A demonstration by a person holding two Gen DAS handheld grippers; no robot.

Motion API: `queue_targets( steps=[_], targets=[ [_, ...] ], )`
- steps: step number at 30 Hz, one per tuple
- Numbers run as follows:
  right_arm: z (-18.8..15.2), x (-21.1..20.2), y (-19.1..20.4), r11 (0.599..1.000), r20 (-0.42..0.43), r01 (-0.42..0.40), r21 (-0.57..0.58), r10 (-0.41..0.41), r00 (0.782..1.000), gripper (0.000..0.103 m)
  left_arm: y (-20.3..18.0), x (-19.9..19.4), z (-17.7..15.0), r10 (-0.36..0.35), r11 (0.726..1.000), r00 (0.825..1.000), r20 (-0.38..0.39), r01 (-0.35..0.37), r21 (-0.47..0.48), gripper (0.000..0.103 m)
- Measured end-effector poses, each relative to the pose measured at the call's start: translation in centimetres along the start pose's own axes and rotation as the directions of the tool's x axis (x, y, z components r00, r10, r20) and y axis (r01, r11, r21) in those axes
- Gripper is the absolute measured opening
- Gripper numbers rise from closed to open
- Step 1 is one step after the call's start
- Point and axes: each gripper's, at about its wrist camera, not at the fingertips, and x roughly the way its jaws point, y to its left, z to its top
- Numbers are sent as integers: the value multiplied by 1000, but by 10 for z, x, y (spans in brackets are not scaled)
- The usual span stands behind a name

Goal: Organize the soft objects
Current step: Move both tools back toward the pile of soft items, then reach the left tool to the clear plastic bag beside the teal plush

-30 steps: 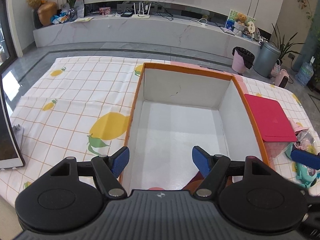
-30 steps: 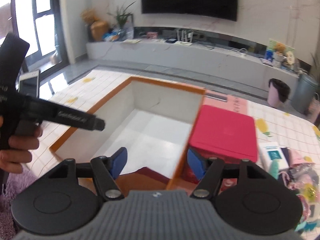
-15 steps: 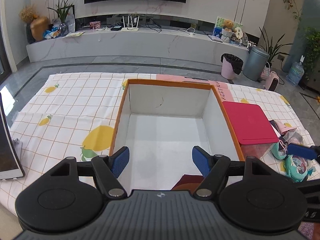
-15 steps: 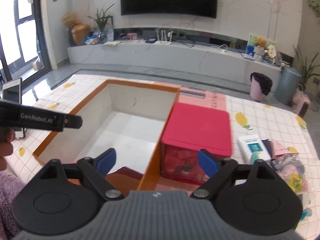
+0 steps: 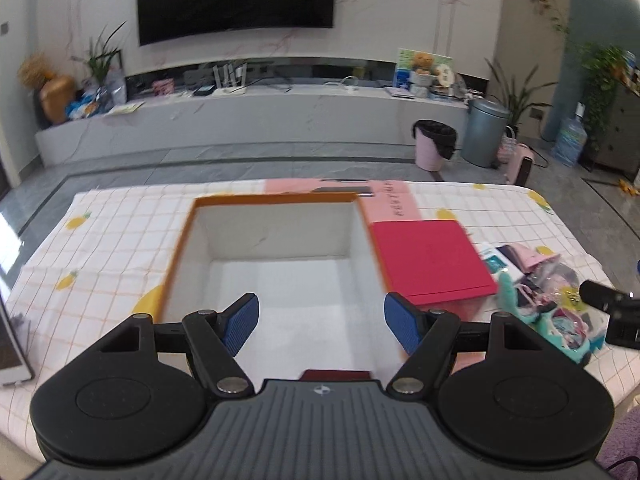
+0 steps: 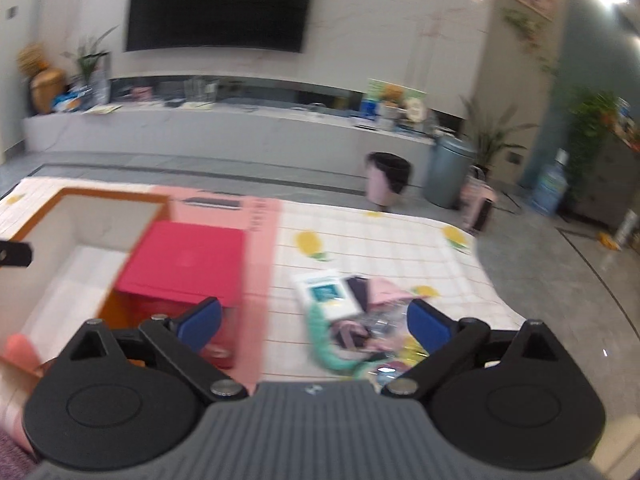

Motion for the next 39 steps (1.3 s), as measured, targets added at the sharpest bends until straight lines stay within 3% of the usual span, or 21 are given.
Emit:
queue_targets(
  steps=[3, 11, 14, 17, 19, 27, 32, 33, 35, 37, 39],
  targets=[
    [-7, 2, -25, 998, -22, 60, 36, -59, 998, 98, -23, 4, 0, -30, 999, 1000, 8, 30, 14, 85],
    [-27, 35, -68, 980, -145, 181, 85, -168, 975, 100, -77, 30, -13, -113, 991, 992, -63, 117, 60, 85],
    [-35, 54, -80, 978, -205, 158, 134, -128, 970, 100, -91, 36, -20, -122, 987, 990, -71, 129, 91, 84],
    [-41, 77, -88, 971, -253, 64, 231, -3, 967, 100, -99, 44, -29, -131, 984, 987, -93, 141, 111, 85],
    [-44, 93, -91, 955, -301, 54, 293, 38, 953, 100, -103, 49, -36, -135, 981, 984, -115, 149, 125, 85],
    [-66, 143, -86, 950, -467, 142, 278, 4, 884, 100, -114, 54, -53, -161, 967, 972, -170, 189, 168, 84],
    [-71, 160, -81, 949, -502, 134, 285, 28, 865, 100, -119, 50, -57, -167, 961, 970, -179, 201, 191, 84],
    [-71, 162, -78, 951, -501, 138, 275, 19, 865, 99, -120, 49, -57, -168, 961, 969, -178, 202, 190, 84],
    [-72, 165, -73, 963, -502, 151, 225, -18, 865, 84, -120, 46, -57, -170, 960, 970, -175, 203, 191, 85],
    [-73, 165, -69, 968, -512, 185, 168, -75, 856, 77, -120, 43, -57, -168, 960, 971, -169, 200, 196, 84],
    [-73, 159, -69, 971, -506, 180, 154, -79, 859, 71, -120, 40, -56, -161, 961, 974, -159, 191, 202, 84]
  ],
)
